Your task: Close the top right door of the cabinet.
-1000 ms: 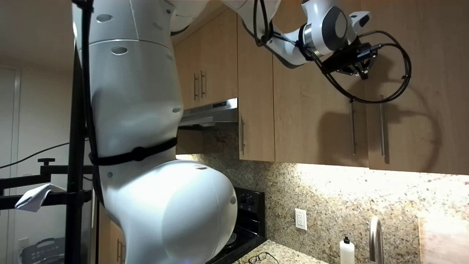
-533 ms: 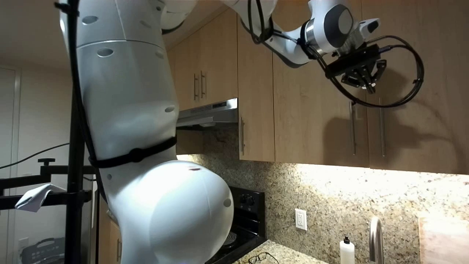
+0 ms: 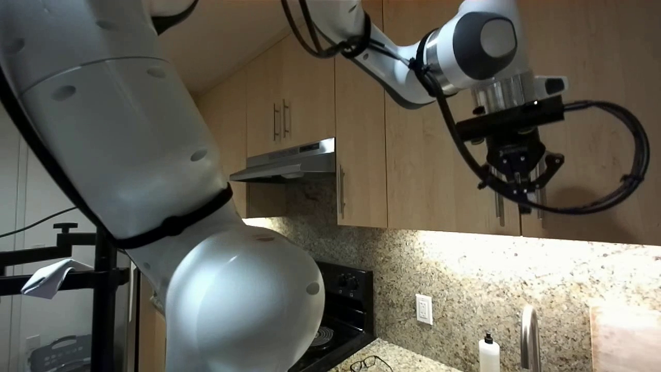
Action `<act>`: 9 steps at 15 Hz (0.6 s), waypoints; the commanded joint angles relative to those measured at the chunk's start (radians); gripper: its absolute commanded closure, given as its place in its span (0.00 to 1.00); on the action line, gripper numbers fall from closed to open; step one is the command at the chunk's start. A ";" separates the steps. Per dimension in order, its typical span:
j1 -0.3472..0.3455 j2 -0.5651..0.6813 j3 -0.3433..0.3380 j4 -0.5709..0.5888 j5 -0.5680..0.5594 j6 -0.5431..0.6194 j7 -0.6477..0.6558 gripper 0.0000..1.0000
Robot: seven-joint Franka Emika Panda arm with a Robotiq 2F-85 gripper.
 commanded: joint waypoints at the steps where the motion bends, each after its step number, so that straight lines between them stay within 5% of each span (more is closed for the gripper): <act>1: -0.071 -0.080 0.018 -0.117 -0.107 -0.111 -0.043 0.96; 5: -0.118 -0.192 0.040 -0.164 -0.266 -0.199 -0.047 0.96; 9: -0.083 -0.318 0.030 -0.176 -0.290 -0.329 -0.122 0.96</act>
